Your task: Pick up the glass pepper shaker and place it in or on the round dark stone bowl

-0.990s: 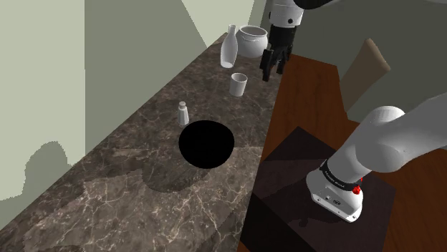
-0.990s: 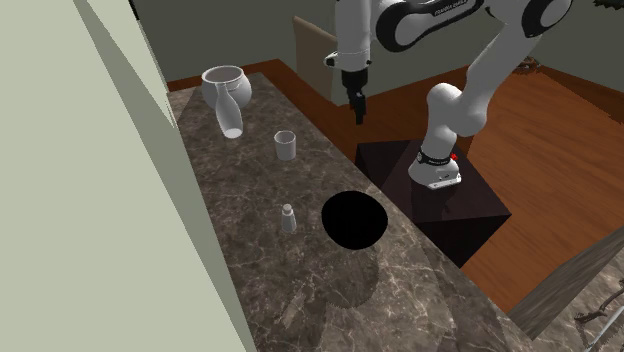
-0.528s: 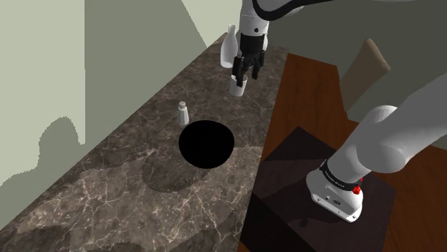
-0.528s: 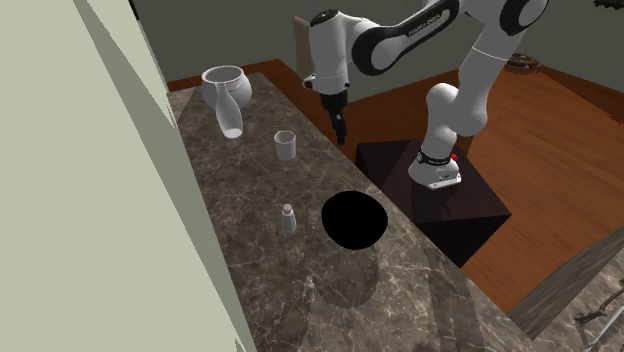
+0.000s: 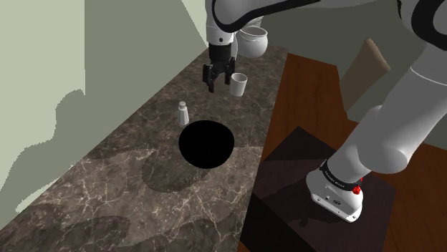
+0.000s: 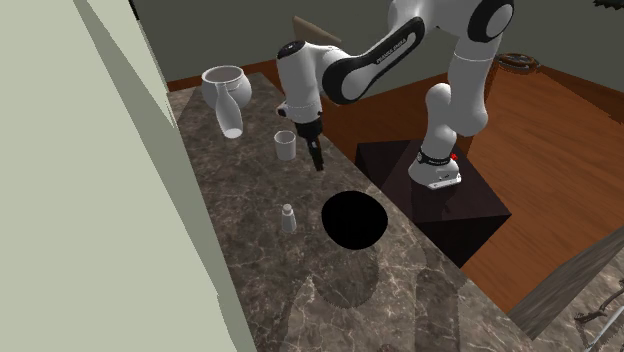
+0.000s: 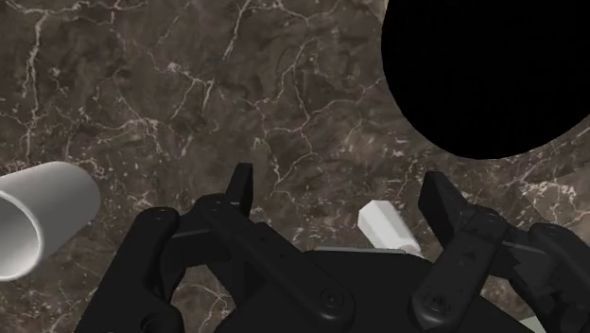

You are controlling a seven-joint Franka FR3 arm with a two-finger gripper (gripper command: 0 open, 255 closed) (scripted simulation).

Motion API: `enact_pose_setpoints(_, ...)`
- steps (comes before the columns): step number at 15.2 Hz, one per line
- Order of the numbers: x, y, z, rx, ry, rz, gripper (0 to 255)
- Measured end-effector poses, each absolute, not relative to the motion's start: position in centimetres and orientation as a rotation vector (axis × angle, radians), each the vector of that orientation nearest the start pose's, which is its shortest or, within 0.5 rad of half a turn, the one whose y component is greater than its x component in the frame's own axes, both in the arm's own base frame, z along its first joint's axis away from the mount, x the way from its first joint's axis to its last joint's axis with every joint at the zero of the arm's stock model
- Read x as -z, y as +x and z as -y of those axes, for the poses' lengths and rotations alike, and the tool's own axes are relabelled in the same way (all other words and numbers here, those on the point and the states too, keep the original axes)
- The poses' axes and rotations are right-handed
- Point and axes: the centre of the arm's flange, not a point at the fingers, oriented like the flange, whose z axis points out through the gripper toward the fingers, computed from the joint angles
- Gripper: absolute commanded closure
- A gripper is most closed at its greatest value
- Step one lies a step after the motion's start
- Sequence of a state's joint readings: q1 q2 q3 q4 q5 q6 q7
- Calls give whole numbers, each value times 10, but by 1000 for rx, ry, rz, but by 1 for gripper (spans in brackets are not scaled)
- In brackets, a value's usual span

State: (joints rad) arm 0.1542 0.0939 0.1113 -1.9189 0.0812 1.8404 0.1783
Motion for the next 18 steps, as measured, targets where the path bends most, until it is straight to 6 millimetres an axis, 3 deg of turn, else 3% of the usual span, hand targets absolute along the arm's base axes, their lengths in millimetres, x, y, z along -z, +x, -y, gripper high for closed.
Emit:
enact_pose_setpoints(12, -366, 649, -245, -321, -3065, 169, 0)
enact_pose_setpoints(18, -339, 648, -252, -323, -3064, 173, 0)
